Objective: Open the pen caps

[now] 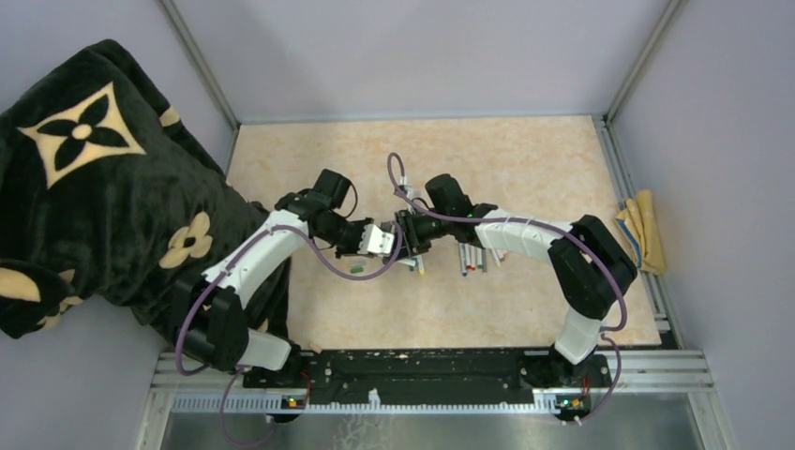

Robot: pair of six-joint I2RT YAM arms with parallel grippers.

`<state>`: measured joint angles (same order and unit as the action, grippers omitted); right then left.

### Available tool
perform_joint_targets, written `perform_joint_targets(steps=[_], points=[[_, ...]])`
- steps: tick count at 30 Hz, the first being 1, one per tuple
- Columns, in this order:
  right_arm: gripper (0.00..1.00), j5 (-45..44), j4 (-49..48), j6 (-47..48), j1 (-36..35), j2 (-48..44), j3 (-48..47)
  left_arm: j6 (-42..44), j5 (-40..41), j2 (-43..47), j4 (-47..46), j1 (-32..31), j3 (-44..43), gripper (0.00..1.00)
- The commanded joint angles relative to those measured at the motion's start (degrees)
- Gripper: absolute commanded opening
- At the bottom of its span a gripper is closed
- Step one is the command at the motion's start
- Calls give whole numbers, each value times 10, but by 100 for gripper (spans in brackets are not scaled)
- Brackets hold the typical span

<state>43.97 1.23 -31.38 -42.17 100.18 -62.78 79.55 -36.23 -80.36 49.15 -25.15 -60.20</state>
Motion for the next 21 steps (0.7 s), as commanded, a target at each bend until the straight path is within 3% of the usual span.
perform_joint_targets(steps=[1,6,9,21], points=[[27,22,-57,-23,-9,7,-7,6,-13,1,6,-5,-19,7],[0,11,-46,-18,-8,0,-6,20,8,1,9,-5,-15,5],[0,6,-30,-8,-2,-13,0,35,36,0,10,-5,-11,0],[0,15,23,36,30,-88,89,88,143,19,-17,-5,16,0]])
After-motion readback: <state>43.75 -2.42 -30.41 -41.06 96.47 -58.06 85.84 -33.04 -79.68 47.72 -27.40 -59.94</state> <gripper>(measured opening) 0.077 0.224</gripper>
